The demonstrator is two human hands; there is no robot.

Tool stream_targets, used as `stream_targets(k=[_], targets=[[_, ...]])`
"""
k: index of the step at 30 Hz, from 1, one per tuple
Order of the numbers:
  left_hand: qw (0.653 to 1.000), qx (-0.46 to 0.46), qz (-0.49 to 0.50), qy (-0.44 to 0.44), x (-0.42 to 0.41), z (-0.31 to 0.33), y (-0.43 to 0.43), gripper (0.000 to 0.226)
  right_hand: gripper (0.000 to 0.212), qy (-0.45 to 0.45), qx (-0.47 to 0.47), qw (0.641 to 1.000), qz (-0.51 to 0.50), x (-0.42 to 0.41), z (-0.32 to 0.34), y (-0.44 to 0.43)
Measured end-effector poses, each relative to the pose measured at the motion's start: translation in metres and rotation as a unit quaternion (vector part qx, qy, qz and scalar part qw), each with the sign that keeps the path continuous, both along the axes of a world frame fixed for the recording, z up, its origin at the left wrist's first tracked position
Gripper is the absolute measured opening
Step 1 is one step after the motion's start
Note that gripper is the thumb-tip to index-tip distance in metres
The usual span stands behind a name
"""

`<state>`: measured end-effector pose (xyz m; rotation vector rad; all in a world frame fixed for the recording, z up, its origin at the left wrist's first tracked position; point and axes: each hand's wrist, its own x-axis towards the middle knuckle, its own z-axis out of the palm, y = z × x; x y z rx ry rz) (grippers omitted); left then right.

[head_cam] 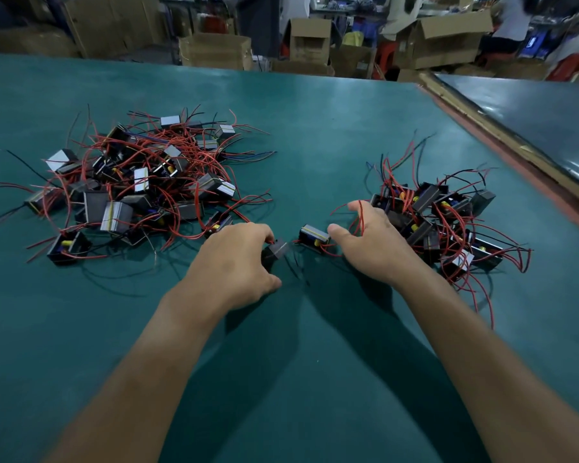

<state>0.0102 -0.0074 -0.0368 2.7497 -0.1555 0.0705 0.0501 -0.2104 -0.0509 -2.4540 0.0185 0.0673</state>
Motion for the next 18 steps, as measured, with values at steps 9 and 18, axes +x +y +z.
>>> stream_targets(k=[9,18], targets=[[0.996,-0.065,0.030,-0.047,0.005,-0.003,-0.001,0.014,0.058,0.018,-0.064,0.993,-0.100,0.013,0.002,-0.018],[0.989,-0.130,0.072,-0.022,0.007,-0.002,-0.006,0.031,0.037,-0.066,0.035,0.997,0.010,-0.007,0.014,-0.001]])
